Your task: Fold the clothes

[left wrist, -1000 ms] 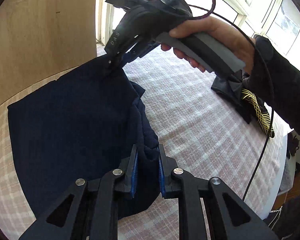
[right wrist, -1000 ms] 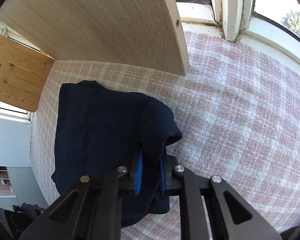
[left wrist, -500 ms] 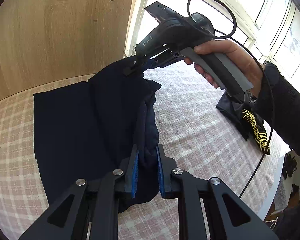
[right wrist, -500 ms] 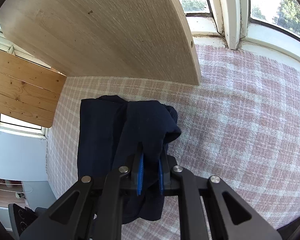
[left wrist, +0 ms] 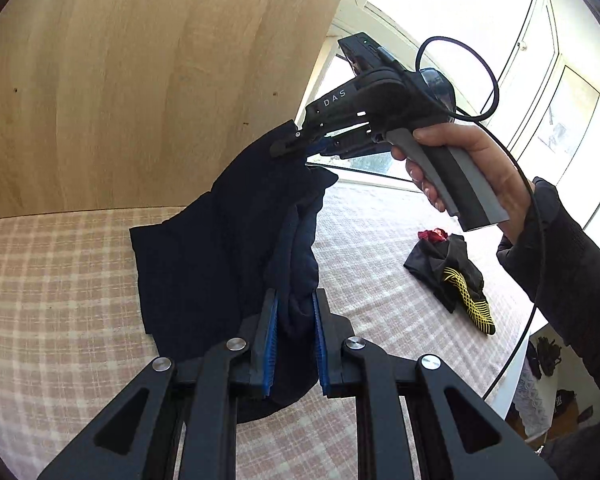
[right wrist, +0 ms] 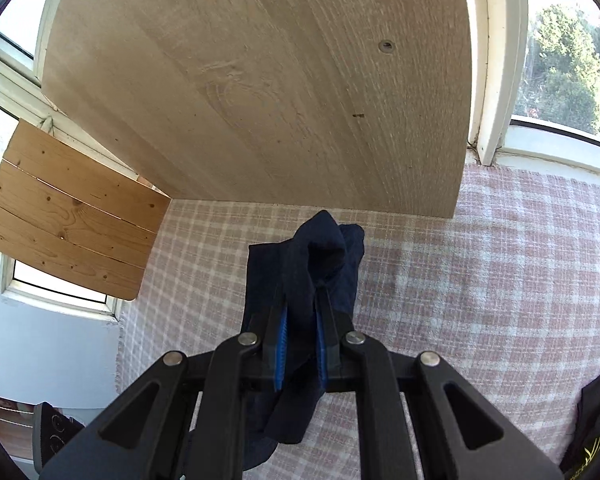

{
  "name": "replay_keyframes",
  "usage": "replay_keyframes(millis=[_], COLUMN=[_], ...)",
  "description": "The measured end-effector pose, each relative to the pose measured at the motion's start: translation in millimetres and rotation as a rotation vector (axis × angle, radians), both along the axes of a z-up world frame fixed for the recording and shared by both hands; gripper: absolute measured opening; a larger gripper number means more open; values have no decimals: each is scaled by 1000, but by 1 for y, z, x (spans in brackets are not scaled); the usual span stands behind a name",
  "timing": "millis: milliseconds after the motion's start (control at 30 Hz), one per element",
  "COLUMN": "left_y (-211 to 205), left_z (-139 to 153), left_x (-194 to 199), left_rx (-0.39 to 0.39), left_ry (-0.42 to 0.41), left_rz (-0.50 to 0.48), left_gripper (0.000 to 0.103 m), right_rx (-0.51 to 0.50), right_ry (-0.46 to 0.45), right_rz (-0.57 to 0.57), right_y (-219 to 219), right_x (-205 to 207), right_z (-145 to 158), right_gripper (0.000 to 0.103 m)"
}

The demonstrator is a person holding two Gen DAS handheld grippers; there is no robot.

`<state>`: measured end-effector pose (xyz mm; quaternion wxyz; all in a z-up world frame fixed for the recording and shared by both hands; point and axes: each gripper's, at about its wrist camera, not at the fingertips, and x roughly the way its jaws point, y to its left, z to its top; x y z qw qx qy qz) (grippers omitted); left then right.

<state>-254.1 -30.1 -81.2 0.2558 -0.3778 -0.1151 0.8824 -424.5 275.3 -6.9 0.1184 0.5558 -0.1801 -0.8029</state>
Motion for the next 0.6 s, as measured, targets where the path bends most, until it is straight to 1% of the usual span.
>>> replay_keyframes(millis=[100, 167, 300, 333, 367, 400, 533, 600], left_y=[-48, -85, -161, -180, -198, -215, -274, -289], left_z=[-1, -6, -20, -26, -32, -38, -74, -90], left_x=[6, 10, 20, 23, 27, 30, 40, 44], left_rx=[3, 20, 48, 45, 38, 28, 3, -17], left_ry=[7, 2, -13, -16, -19, -24, -88, -122], left_rz=[29, 60, 146, 177, 210, 239, 338, 354], left_gripper=[15, 15, 15, 15, 9, 4, 4, 4], right_rx=[18, 20, 22, 26, 30, 28, 69, 91], right_ry=[9, 13, 7, 1, -7, -19, -36, -43], right_rz=[12, 26, 77, 92, 110, 131, 233, 284], right_y=[-48, -83, -163, -183, -203, -224, -304, -344], right_x=[-13, -25, -55, -62, -69, -77, -102, -114], right_z=[11, 15, 8, 4, -1, -8, -47, -66], right_gripper=[12, 12, 12, 12, 12, 7, 6, 6])
